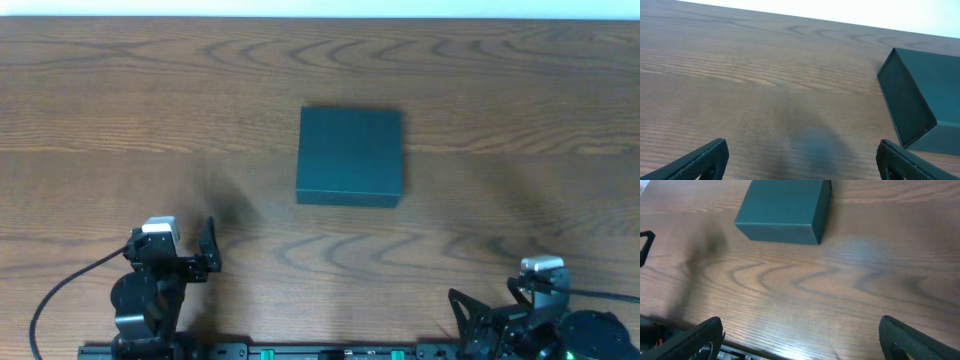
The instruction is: Pack container
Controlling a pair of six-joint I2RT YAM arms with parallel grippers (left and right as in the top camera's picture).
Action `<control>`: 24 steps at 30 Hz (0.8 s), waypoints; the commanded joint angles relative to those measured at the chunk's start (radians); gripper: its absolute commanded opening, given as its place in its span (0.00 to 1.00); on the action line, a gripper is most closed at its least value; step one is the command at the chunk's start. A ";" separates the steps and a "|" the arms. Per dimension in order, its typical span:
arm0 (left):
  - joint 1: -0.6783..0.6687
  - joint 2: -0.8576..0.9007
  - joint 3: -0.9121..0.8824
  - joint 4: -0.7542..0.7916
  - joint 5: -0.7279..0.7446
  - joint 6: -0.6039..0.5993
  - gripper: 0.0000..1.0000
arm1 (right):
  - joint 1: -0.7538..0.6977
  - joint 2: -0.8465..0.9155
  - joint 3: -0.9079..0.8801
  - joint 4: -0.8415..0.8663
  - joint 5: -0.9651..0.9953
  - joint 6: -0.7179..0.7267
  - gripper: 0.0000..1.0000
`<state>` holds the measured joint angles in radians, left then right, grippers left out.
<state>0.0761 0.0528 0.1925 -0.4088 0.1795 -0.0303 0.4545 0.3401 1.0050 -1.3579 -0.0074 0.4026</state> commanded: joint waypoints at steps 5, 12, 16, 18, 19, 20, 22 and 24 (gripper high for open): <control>-0.008 -0.050 -0.081 0.056 0.031 -0.029 0.95 | -0.016 0.000 0.002 -0.001 0.006 0.011 0.99; -0.020 -0.047 -0.087 0.058 0.027 0.031 0.95 | -0.016 0.000 0.002 -0.001 0.006 0.011 0.99; -0.020 -0.047 -0.087 0.058 0.027 0.031 0.95 | -0.016 0.000 0.002 -0.001 0.006 0.011 0.99; -0.020 -0.047 -0.087 0.058 0.027 0.031 0.95 | -0.016 0.000 0.002 -0.001 0.006 0.011 0.99; -0.020 -0.047 -0.087 0.058 0.027 0.031 0.95 | -0.016 0.000 0.002 -0.001 0.006 0.011 0.99; -0.020 -0.047 -0.087 0.058 0.027 0.031 0.95 | -0.016 0.000 0.002 -0.001 0.006 0.011 0.99; -0.020 -0.047 -0.087 0.058 0.027 0.031 0.95 | -0.016 0.000 0.002 -0.001 0.006 0.011 0.99; -0.020 -0.047 -0.087 0.058 0.027 0.031 0.95 | -0.016 0.000 0.002 -0.001 0.006 0.011 0.99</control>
<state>0.0605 0.0113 0.1295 -0.3534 0.1993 -0.0181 0.4545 0.3401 1.0050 -1.3579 -0.0074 0.4023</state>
